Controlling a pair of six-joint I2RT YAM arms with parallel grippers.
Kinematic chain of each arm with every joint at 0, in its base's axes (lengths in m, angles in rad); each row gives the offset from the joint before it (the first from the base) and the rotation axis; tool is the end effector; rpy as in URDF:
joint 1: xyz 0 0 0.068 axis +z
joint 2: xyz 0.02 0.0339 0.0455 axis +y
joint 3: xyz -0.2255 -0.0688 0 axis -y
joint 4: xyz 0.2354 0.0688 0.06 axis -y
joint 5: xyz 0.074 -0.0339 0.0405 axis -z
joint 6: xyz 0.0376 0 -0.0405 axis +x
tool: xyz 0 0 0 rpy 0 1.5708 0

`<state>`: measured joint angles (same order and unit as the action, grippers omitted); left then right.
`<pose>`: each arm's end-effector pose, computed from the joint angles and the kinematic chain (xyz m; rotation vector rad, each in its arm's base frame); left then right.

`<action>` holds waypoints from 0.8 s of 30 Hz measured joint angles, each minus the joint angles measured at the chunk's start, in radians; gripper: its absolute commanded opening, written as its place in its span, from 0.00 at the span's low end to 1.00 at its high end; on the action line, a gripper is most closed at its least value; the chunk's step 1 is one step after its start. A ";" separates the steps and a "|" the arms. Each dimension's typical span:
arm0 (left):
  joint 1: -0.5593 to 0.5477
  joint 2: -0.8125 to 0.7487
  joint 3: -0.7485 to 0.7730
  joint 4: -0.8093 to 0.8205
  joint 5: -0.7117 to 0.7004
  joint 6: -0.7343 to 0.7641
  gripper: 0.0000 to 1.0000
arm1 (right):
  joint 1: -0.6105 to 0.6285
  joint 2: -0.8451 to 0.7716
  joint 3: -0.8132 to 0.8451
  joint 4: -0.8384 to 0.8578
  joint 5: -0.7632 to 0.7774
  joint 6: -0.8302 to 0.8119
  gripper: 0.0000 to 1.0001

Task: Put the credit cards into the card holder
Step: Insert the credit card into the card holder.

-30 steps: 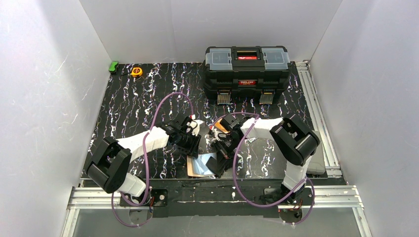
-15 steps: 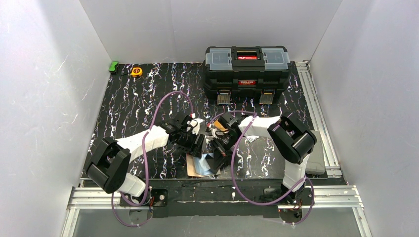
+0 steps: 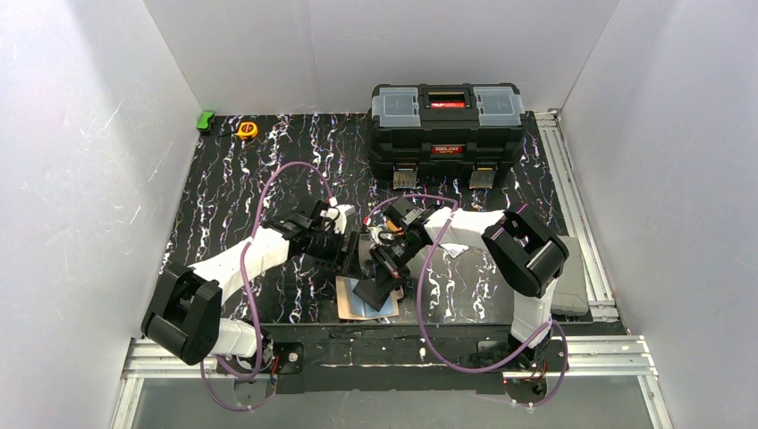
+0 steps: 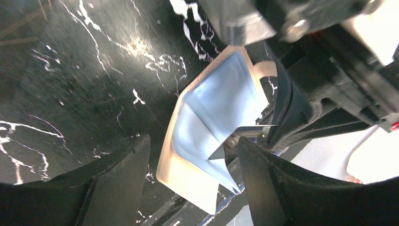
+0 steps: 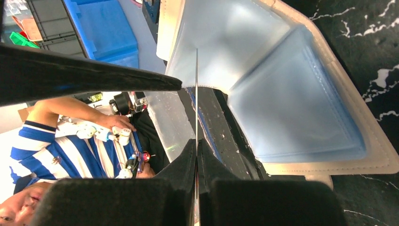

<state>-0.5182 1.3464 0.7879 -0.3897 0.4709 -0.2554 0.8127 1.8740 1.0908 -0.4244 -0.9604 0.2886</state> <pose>0.2208 -0.1456 0.1722 0.5393 2.5500 -0.8928 0.2048 0.2611 0.1158 0.9056 -2.4250 -1.3913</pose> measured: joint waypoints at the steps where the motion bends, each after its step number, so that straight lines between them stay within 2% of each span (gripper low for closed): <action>1: 0.003 0.000 -0.010 0.001 0.010 0.000 0.65 | 0.001 0.003 0.004 0.000 -0.001 0.000 0.01; 10: 0.016 0.031 -0.032 -0.021 0.046 0.052 0.55 | 0.008 0.041 0.023 -0.002 -0.012 0.000 0.01; 18: 0.026 0.037 -0.060 -0.038 0.097 0.071 0.34 | 0.008 0.044 0.023 -0.002 -0.012 -0.001 0.01; 24: 0.026 0.038 -0.089 -0.037 0.171 0.044 0.31 | 0.006 0.052 0.023 -0.002 -0.017 0.000 0.01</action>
<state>-0.4919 1.3842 0.6987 -0.4267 0.6415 -0.2115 0.8185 1.9259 1.1133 -0.4259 -0.9771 0.2882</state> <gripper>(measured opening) 0.315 0.029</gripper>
